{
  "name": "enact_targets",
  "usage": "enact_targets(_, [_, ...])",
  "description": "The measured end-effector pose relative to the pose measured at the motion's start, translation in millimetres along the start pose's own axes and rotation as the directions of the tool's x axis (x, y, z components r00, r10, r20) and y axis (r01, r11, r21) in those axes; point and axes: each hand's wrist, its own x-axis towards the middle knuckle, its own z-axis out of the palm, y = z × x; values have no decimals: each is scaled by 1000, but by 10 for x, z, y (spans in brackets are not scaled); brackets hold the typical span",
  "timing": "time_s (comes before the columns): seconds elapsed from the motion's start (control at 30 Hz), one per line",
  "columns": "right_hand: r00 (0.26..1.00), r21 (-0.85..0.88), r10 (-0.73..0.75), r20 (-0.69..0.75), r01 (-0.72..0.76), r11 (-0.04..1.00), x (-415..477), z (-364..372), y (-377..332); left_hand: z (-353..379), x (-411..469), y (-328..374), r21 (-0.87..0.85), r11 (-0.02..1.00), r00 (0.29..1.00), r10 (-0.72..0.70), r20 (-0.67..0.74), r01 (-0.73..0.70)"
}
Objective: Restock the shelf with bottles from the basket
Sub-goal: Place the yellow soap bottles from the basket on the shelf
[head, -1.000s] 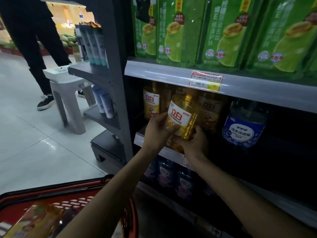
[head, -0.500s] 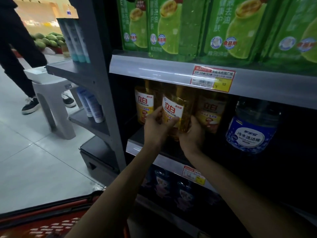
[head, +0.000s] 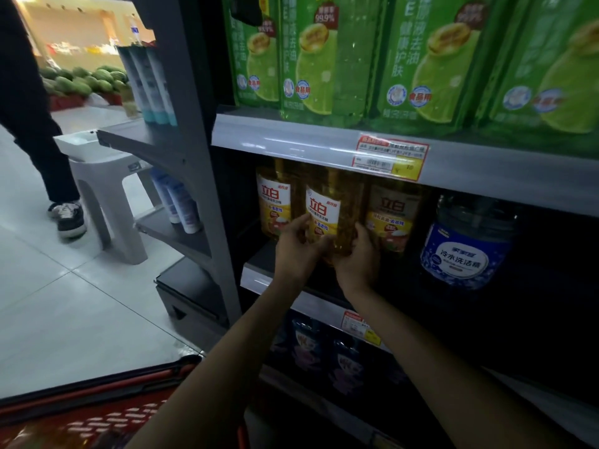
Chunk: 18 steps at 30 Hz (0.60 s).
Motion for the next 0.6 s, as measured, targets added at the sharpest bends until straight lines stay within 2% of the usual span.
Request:
enact_targets(0.17, [997,-70,6,81,0,998,-292,-249,-72,-250,-336,149,183,982,995,-63,78,48])
enact_targets(0.27, [990,-186,-7,140,33,982,-543,-470,-259,-435,-610,381,346,938,995,-15,101,-20])
enact_targets(0.43, [952,-235,-100,288,172,957,-1045,-810,-651,-787,-1061,725,642,759,990,23,138,-108])
enact_targets(0.5, [915,-221,-146,376,241,945,-1216,-902,-788,-933,-1239,824,726,676,986,3,168,-126])
enact_targets(0.6, [863,-324,-148,483,334,885,-1448,-954,-967,-1162,-1512,958,810,554,976,19,219,-192])
